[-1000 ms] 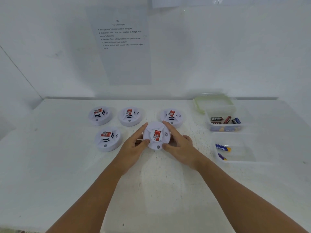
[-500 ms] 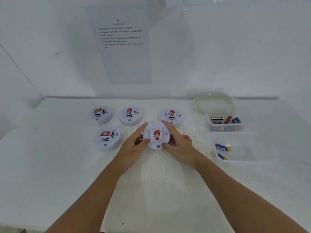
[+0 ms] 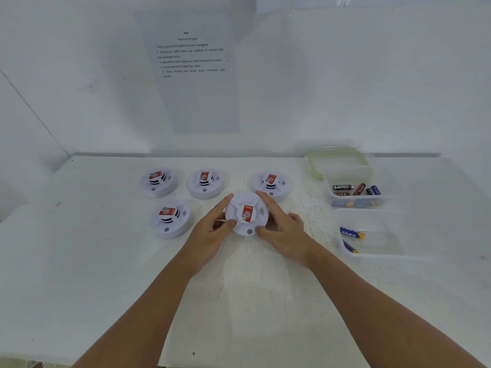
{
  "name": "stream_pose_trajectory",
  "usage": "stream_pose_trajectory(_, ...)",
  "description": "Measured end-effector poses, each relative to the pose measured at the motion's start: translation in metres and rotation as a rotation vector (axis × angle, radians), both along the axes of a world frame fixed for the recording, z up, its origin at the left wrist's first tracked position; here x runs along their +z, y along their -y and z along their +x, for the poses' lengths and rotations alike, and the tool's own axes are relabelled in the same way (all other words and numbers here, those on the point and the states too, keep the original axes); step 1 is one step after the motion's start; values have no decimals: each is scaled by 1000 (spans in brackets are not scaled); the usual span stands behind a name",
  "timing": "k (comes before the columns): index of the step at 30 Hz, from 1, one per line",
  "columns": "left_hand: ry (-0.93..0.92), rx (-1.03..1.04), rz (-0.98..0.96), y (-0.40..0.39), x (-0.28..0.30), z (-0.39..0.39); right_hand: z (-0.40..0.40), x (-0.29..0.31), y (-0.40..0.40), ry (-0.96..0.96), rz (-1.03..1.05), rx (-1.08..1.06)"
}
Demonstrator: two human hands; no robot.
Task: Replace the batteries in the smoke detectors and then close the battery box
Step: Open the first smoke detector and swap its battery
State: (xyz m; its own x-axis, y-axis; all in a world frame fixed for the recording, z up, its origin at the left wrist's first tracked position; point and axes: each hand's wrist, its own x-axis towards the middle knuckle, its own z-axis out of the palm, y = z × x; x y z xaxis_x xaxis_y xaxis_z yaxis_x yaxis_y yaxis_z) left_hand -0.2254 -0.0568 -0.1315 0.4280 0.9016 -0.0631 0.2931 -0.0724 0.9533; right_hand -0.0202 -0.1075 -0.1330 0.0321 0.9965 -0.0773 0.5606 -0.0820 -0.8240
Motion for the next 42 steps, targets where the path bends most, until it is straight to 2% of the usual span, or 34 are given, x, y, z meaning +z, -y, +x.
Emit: stream_pose_trajectory(42, 2, -1, 16, 0, -1, 0, 0, 1, 0, -10, -4, 2)
